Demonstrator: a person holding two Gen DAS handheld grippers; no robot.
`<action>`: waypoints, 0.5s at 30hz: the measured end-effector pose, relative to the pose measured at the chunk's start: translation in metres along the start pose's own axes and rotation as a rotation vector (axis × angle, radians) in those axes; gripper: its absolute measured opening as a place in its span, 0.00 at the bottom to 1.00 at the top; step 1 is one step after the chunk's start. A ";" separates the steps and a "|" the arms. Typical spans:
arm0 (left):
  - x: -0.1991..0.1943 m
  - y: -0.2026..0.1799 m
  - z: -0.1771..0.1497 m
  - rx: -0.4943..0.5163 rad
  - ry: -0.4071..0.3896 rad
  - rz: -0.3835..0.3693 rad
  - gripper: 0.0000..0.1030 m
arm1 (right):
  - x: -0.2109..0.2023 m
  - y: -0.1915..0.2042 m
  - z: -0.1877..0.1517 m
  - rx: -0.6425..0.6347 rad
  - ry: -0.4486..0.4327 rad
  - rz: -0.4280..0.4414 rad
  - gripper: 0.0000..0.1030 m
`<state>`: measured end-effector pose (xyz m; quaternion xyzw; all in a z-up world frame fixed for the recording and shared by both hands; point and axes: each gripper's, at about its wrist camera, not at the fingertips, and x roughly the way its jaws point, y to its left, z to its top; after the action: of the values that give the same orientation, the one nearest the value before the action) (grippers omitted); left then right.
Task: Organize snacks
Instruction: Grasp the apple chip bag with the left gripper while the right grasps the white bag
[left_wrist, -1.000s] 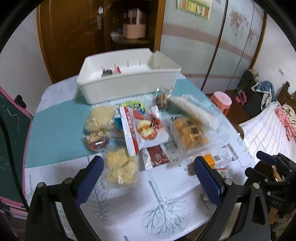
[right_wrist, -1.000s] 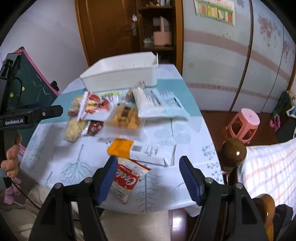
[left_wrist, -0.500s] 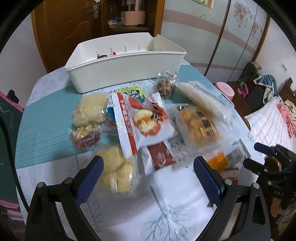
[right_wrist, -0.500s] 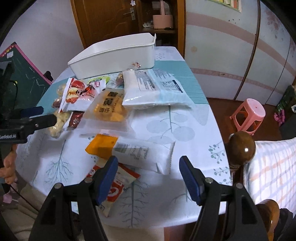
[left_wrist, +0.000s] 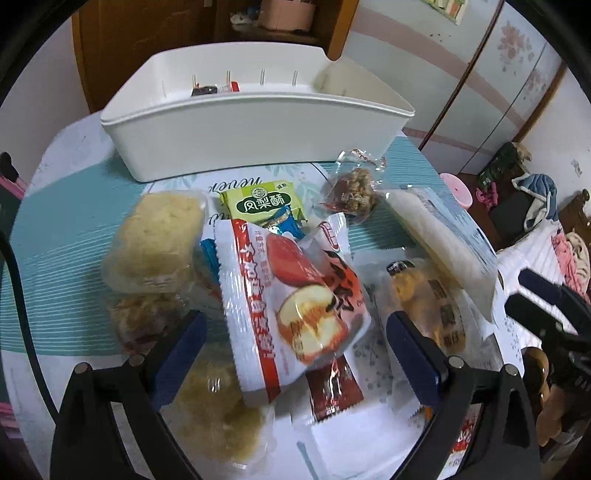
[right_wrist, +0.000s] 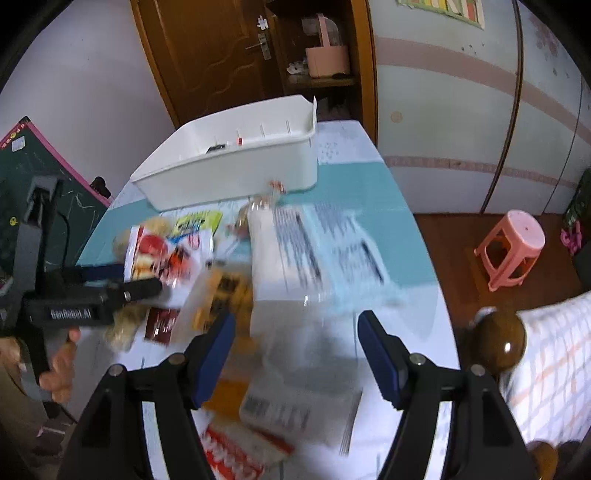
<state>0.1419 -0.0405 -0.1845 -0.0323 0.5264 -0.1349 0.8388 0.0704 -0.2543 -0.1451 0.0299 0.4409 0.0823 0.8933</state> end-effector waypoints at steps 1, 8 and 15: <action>0.004 0.001 0.002 -0.005 0.005 -0.005 0.95 | 0.005 0.002 0.005 -0.009 0.003 -0.004 0.67; 0.018 0.001 0.013 -0.018 0.011 -0.028 0.94 | 0.048 0.011 0.033 -0.025 0.070 -0.009 0.67; 0.034 -0.006 0.021 0.002 0.036 -0.050 0.74 | 0.084 0.017 0.055 -0.010 0.137 -0.073 0.67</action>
<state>0.1730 -0.0568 -0.2038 -0.0420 0.5402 -0.1570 0.8257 0.1621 -0.2224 -0.1752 0.0037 0.5013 0.0536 0.8636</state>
